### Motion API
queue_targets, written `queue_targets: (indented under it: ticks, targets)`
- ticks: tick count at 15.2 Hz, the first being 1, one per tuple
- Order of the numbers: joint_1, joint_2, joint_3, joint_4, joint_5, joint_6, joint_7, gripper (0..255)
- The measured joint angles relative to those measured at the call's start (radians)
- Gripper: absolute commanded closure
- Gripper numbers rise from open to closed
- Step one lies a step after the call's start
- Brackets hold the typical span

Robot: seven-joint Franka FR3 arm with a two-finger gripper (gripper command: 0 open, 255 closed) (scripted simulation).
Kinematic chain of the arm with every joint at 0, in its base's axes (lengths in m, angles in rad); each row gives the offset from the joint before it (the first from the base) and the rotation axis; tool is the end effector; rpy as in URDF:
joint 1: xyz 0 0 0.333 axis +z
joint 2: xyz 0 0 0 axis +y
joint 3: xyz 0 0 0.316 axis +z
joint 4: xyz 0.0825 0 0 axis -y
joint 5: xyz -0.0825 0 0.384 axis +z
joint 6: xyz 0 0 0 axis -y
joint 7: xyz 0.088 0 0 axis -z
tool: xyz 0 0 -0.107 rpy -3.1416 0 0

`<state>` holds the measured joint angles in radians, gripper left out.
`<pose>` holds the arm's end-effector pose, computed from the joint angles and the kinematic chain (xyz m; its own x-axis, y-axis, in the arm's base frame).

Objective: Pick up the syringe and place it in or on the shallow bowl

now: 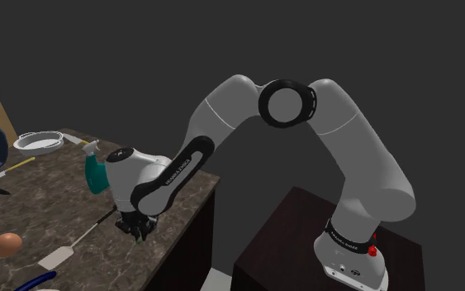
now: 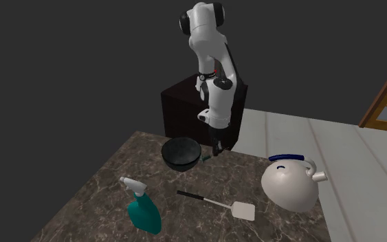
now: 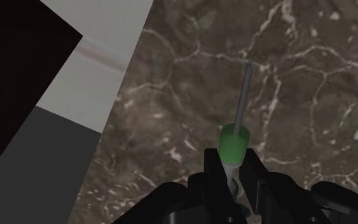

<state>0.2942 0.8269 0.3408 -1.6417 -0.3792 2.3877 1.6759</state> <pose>0.5629 0.3798 0.1490 0.6527 -0.7576 0.0050 -0.7575 -0.6526 0.0154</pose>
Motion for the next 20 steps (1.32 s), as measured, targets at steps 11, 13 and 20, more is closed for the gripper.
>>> queue_targets:
  ticks: [11,13,20]
  targets:
    - [-0.027,-0.111,0.037,-0.027,0.037,-0.084,-0.021,255]
    - [-0.031,-0.129,0.043,-0.031,0.044,-0.097,-0.023,255]
    - [-0.044,-0.187,0.063,-0.025,0.069,-0.160,-0.038,255]
